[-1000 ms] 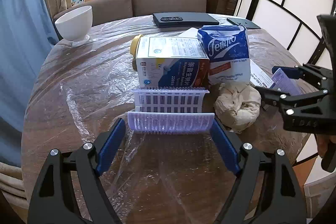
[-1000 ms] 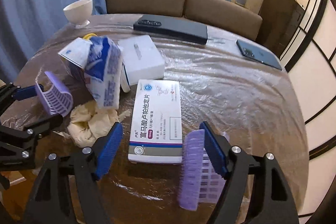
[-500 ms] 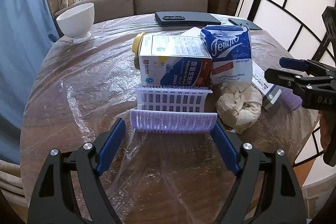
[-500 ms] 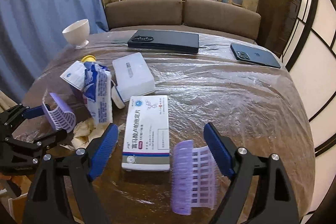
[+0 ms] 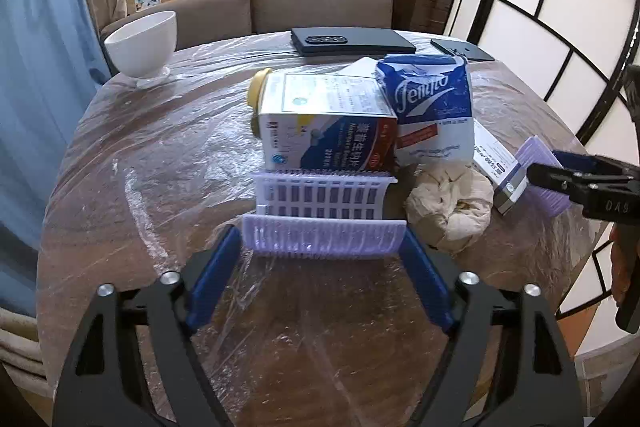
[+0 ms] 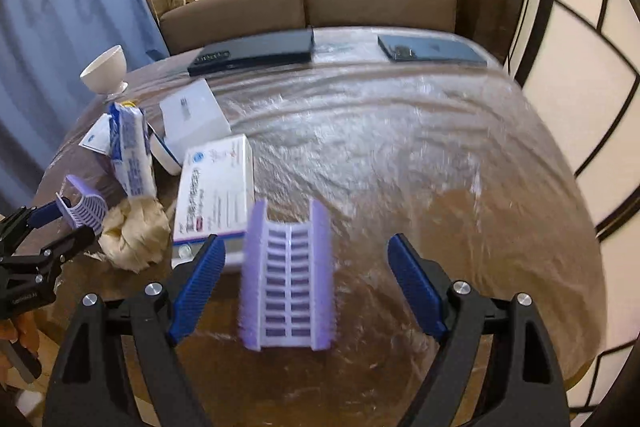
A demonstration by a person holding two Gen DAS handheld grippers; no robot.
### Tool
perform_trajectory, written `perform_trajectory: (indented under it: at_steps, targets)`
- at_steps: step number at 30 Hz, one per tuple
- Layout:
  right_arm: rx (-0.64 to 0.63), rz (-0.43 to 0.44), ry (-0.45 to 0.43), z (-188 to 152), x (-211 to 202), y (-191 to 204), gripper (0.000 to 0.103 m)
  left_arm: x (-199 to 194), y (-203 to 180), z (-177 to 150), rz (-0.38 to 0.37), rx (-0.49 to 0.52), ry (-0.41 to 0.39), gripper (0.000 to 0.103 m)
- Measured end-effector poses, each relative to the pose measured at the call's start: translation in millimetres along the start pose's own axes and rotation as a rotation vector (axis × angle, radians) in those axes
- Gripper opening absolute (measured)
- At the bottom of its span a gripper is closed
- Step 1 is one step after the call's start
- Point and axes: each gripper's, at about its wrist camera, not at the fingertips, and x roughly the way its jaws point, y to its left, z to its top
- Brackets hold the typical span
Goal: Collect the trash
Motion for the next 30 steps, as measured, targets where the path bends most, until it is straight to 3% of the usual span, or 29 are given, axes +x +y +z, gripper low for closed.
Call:
perform_trajectory:
  at_steps: [5, 9, 18, 30]
  targets:
    - [0.054, 0.067, 0.013, -4, -2, -6, 0.069, 2, -4, 3, -0.017, 0.02, -0.001, 0.073]
    - [0.067, 0.114, 0.028, -7, -5, -8, 0.042, -1, -6, 2, -0.022, 0.021, -0.01, 0.073]
    - [0.112, 0.172, 0.012, -15, -19, -13, 0.042, -18, -5, -1, -0.026, -0.007, -0.04, 0.073]
    - [0.064, 0.144, -0.02, -21, -46, -5, 0.042, -39, -2, -8, -0.026, -0.034, -0.049, 0.073]
